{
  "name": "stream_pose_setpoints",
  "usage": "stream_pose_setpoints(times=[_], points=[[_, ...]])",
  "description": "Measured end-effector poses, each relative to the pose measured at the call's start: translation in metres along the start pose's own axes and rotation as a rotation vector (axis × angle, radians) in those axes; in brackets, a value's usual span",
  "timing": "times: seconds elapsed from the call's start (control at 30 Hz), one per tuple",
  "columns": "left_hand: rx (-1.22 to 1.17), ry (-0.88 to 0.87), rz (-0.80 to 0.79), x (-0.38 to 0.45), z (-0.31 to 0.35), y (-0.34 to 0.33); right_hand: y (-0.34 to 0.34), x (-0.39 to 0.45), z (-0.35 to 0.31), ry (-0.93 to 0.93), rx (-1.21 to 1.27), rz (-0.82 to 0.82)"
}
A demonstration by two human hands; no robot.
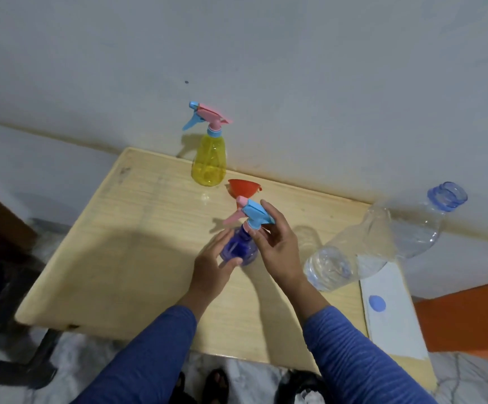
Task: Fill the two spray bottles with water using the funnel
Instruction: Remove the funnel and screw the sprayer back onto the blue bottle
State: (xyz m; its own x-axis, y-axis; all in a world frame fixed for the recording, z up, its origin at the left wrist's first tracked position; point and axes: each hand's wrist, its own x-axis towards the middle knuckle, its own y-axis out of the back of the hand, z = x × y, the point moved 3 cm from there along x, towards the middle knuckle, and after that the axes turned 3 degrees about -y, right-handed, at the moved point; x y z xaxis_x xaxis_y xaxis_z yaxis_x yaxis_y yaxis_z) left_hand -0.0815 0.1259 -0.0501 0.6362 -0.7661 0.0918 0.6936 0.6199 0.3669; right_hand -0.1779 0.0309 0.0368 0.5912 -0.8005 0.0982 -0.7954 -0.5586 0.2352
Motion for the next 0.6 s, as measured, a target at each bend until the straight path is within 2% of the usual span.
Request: stream_pose_setpoints(times=[0.27,0.6], points=[[-0.050,0.074,-0.028,0.000,0.002,-0.003,-0.001,0.007,0.003,0.118,-0.164,-0.047],[0.021,0.078,-0.047,0.000,0.012,-0.001,0.011,0.023,-0.005,0.249,-0.319,-0.292]])
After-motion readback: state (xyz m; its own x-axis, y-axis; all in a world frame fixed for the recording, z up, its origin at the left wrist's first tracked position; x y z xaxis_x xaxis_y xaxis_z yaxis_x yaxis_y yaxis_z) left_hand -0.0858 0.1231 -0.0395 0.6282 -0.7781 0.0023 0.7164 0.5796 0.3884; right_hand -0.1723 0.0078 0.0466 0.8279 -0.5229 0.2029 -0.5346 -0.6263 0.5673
